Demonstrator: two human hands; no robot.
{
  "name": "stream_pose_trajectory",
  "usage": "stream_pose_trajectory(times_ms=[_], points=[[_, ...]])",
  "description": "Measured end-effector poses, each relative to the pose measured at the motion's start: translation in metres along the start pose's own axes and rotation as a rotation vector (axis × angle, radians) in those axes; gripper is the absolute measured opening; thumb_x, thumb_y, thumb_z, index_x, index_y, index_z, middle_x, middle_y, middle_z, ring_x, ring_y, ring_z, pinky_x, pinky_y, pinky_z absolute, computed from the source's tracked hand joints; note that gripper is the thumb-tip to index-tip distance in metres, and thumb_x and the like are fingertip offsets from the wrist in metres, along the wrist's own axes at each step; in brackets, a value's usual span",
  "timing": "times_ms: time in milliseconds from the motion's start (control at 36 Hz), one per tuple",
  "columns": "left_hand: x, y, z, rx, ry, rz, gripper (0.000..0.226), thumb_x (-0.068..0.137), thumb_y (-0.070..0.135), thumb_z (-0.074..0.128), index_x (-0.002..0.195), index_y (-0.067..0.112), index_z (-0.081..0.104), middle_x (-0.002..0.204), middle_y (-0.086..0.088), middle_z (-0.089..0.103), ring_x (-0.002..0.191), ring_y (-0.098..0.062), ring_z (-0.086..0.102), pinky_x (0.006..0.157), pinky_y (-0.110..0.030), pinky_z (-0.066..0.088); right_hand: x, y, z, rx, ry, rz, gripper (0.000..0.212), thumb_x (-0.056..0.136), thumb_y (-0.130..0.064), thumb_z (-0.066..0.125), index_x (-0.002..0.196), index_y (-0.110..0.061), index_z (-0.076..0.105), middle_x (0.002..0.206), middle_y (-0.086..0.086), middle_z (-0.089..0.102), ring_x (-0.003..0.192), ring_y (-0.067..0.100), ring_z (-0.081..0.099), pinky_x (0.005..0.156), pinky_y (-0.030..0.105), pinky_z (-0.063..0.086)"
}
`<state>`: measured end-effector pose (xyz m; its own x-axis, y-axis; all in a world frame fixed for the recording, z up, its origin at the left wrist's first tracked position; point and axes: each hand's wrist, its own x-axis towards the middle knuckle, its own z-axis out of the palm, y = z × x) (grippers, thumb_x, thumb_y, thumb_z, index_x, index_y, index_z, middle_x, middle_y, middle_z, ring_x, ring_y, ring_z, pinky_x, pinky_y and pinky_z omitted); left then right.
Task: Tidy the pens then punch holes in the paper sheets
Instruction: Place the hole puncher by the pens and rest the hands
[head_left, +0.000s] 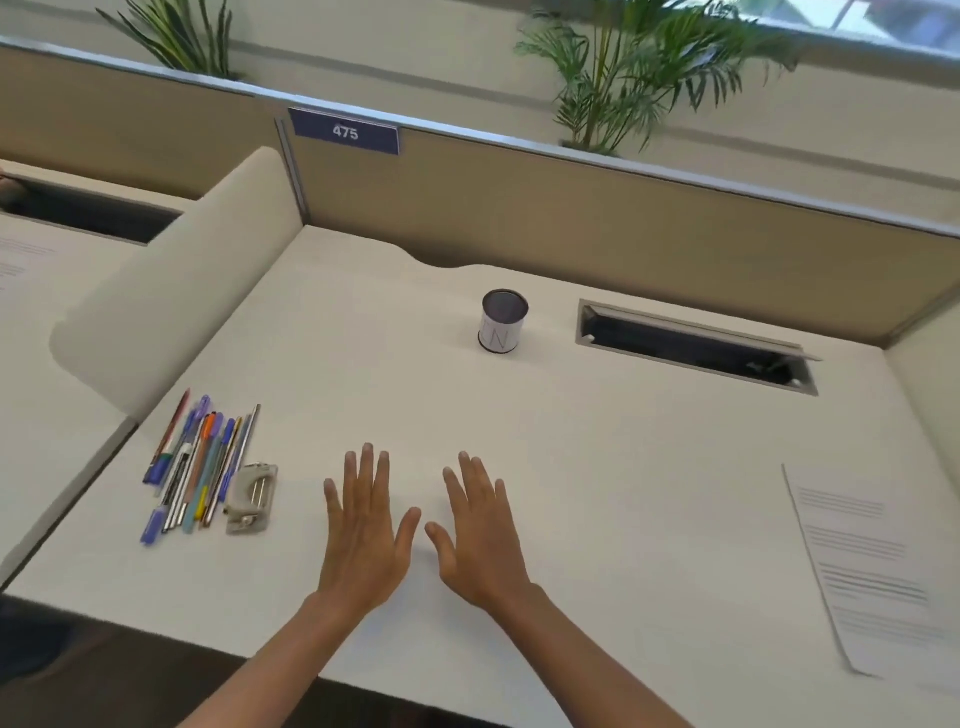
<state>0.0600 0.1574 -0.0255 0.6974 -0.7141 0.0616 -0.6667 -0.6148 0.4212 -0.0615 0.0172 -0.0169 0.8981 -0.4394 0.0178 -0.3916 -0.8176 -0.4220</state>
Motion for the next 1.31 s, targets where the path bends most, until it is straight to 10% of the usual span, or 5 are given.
stream_pose_trajectory(times_ms=[639,1306], points=[[0.008,0.185,0.094,0.018,-0.243,0.301,0.081,0.106,0.058,0.017,0.169,0.013,-0.009,0.177,-0.005,-0.023,0.164,-0.027,-0.022,0.132,-0.06,-0.004,-0.127,0.184,-0.068,-0.031,0.106,0.427,0.069,0.108,-0.047,0.034,0.167,-0.016,0.013,0.177,0.0,-0.005,0.162,0.014,-0.014,0.132,0.05,0.003],[-0.001,0.198,0.152,0.055,-0.336,0.2,0.089,0.101,0.067,-0.001,0.169,0.011,0.002,0.178,-0.005,-0.015,0.165,-0.024,-0.017,0.132,-0.051,-0.012,-0.163,0.266,-0.091,0.01,0.086,0.579,0.055,0.11,-0.035,0.033,0.161,-0.017,0.034,0.175,0.002,0.016,0.163,0.017,0.008,0.132,0.049,0.005]])
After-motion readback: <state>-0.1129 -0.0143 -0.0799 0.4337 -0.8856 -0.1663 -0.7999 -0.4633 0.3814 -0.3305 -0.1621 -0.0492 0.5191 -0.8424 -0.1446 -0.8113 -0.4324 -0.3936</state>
